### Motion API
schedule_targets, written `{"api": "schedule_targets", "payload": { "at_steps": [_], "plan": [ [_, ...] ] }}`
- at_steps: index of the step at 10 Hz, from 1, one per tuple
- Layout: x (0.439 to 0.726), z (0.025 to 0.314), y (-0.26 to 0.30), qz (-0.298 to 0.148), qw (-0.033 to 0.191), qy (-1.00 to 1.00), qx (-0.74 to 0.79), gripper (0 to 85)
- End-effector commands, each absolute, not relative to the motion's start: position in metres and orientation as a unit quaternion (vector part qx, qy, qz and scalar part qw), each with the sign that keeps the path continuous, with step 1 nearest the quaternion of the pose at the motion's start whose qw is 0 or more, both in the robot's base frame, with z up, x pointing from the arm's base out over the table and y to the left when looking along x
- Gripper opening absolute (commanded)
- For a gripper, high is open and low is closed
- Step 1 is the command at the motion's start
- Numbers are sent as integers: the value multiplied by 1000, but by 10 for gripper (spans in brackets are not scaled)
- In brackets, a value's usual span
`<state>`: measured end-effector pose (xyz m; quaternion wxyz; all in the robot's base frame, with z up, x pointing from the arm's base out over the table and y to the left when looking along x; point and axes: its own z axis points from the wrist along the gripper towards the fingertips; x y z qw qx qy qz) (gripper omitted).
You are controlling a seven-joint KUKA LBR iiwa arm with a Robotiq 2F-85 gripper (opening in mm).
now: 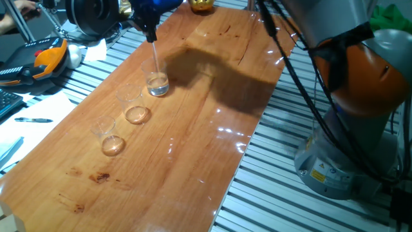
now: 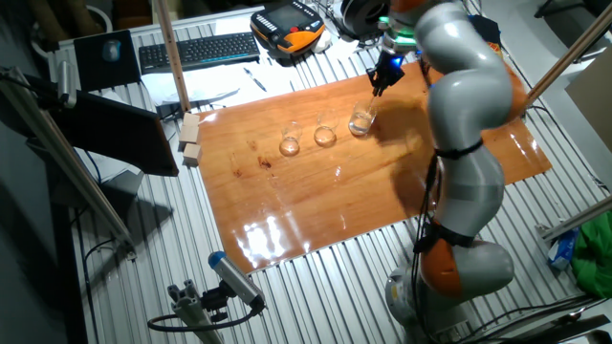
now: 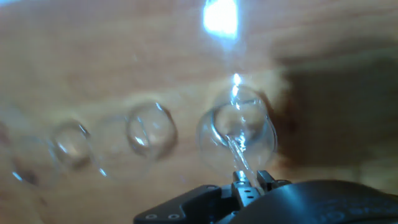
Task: Stir the beaker with a glass rod
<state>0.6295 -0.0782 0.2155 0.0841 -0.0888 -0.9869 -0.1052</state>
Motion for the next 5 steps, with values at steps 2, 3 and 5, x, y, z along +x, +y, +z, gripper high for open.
{"api": "schedule_targets", "payload": {
  "at_steps": [2, 3, 5],
  "plan": [
    [632, 216, -82, -94, -10, -987, -127, 0],
    [634, 218, -86, -72, -34, -992, -94, 0],
    [633, 219, -90, -35, -82, -995, -34, 0]
  ]
}}
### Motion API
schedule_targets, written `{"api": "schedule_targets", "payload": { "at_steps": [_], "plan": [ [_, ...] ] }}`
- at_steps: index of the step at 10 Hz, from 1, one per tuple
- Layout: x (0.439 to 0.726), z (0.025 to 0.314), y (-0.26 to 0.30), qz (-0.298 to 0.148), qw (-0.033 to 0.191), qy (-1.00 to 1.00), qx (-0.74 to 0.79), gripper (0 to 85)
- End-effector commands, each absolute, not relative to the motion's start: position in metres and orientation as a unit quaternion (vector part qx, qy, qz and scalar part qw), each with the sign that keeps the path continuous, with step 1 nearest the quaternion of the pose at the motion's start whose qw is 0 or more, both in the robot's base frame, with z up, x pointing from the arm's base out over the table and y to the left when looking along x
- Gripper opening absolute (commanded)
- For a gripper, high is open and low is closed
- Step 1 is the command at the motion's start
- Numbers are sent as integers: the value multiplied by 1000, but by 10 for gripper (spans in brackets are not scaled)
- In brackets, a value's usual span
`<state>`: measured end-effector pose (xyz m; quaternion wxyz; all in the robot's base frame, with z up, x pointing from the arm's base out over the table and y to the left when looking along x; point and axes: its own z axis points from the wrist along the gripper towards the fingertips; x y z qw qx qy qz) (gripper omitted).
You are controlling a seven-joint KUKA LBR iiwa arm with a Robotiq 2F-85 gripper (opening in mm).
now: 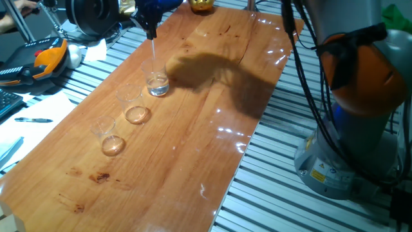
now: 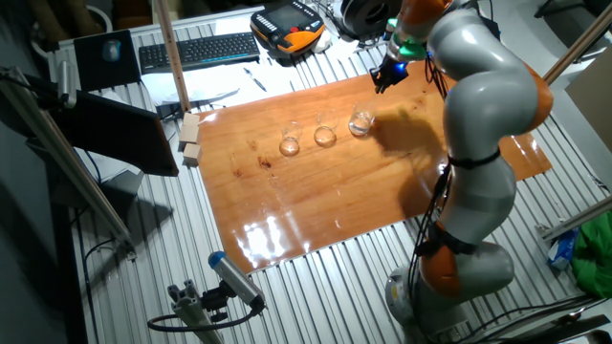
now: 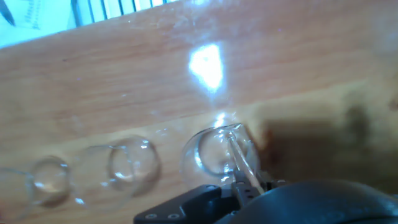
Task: Stir the beaker with a glass rod
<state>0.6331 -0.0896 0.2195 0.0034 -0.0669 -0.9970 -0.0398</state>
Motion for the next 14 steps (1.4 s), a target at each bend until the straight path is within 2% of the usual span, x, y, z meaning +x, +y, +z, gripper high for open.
{"api": "schedule_targets", "payload": {
  "at_steps": [1, 2, 4, 6, 8, 9, 10, 11, 12, 13, 14],
  "plan": [
    [631, 220, -90, -17, -74, -997, -12, 0],
    [628, 220, -90, -6, -48, -999, -1, 0],
    [623, 220, -86, -10, 47, -998, -36, 0],
    [623, 220, -83, -5, 122, -991, -58, 0],
    [622, 217, -77, -16, 164, -981, -100, 0],
    [623, 215, -74, -31, 167, -977, -127, 0],
    [625, 212, -71, -52, 153, -974, -162, 0],
    [627, 210, -70, -78, 104, -972, -194, 0],
    [628, 210, -71, -80, 38, -976, -197, 0],
    [629, 212, -72, -79, -1, -977, -197, 0],
    [630, 216, -73, -58, -22, -982, -176, 0]
  ]
}}
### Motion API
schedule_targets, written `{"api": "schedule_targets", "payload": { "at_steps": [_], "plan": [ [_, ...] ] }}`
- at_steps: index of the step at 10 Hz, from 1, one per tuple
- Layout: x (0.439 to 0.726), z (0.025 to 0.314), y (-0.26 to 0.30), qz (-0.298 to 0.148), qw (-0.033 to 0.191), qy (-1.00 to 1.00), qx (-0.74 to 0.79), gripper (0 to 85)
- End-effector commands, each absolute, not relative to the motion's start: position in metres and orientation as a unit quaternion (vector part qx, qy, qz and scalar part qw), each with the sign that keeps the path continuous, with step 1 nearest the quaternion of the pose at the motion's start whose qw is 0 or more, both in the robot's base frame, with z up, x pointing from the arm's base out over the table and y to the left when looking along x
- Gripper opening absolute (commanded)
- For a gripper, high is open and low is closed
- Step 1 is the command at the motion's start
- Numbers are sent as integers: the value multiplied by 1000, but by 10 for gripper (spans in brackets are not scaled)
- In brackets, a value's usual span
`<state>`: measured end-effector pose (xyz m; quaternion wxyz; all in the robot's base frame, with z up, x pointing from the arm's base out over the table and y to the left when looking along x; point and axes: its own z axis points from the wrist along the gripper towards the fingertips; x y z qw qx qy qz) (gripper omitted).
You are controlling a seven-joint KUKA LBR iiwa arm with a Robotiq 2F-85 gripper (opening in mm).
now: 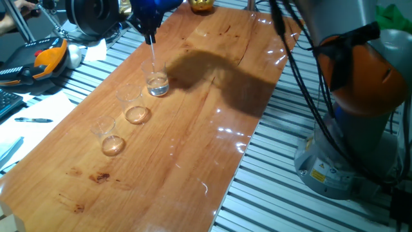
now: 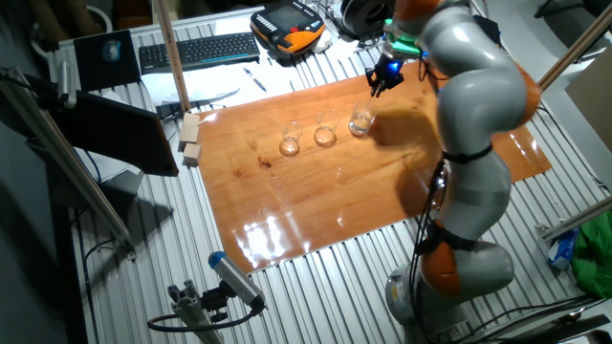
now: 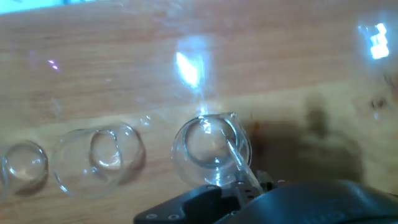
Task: Stir the beaker with a glass rod
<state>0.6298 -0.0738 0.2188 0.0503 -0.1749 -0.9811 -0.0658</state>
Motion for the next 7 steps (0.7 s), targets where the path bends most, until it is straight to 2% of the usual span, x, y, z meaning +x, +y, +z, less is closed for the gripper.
{"api": "schedule_targets", "payload": {
  "at_steps": [1, 3, 4, 5, 6, 7],
  "plan": [
    [629, 223, -75, -27, -42, -989, -136, 0],
    [629, 227, -76, 5, -79, -992, -95, 0],
    [628, 227, -77, 22, -79, -995, -66, 0],
    [626, 228, -77, 36, -26, -998, -43, 0],
    [625, 228, -77, 40, -4, -998, -42, 0],
    [625, 229, -77, 44, 0, -998, -42, 0]
  ]
}}
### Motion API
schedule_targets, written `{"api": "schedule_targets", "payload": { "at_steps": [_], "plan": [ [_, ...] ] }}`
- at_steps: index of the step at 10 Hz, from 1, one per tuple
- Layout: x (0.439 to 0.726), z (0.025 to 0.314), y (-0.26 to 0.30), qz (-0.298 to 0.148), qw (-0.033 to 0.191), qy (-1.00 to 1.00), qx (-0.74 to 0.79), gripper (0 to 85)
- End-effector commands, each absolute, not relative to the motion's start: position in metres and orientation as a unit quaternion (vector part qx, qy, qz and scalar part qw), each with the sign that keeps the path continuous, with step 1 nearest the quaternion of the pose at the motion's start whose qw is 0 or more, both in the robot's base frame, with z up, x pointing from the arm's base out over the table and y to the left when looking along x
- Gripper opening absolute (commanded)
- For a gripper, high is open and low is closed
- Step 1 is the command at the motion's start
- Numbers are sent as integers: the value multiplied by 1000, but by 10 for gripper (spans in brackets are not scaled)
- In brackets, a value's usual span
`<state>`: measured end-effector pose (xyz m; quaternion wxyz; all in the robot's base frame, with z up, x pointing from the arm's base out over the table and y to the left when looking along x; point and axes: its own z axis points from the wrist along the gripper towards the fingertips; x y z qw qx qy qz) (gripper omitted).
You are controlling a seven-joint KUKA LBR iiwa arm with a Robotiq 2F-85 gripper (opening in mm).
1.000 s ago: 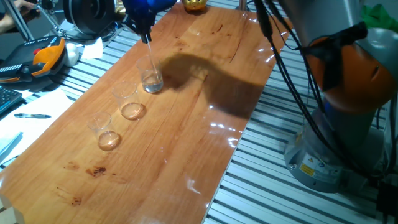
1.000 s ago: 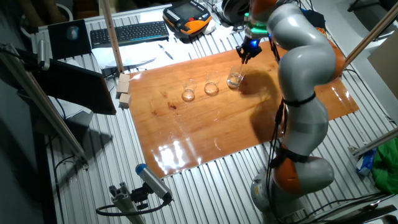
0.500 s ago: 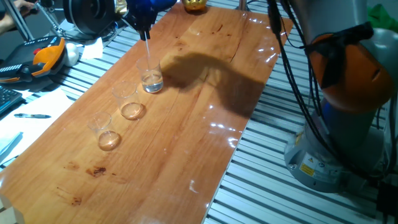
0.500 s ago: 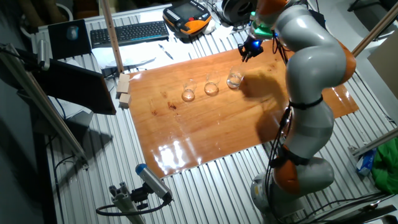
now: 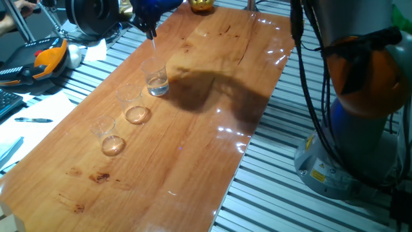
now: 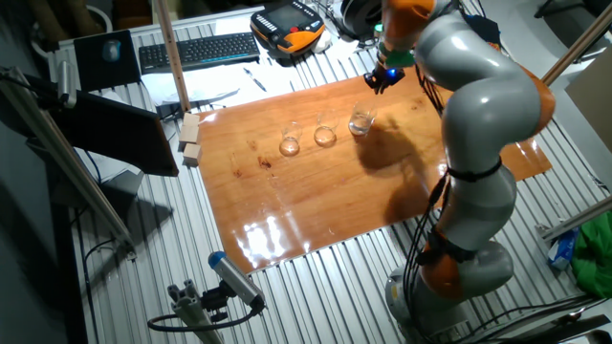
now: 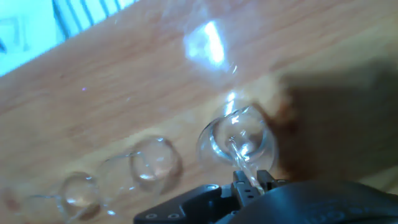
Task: Stir the beaker with a glass rod
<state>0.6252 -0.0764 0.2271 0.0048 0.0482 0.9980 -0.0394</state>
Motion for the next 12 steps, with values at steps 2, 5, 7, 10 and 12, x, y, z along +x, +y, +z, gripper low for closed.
{"api": "schedule_targets", "payload": {
  "at_steps": [2, 5, 7, 10, 12],
  "plan": [
    [627, 230, -76, -27, 70, 996, 41, 0],
    [628, 223, -69, 75, 107, 980, 153, 0],
    [626, 211, -64, 142, 45, 962, 230, 0],
    [623, 212, -64, 120, -88, 954, 262, 0],
    [624, 224, -71, 17, -151, 973, 175, 0]
  ]
}}
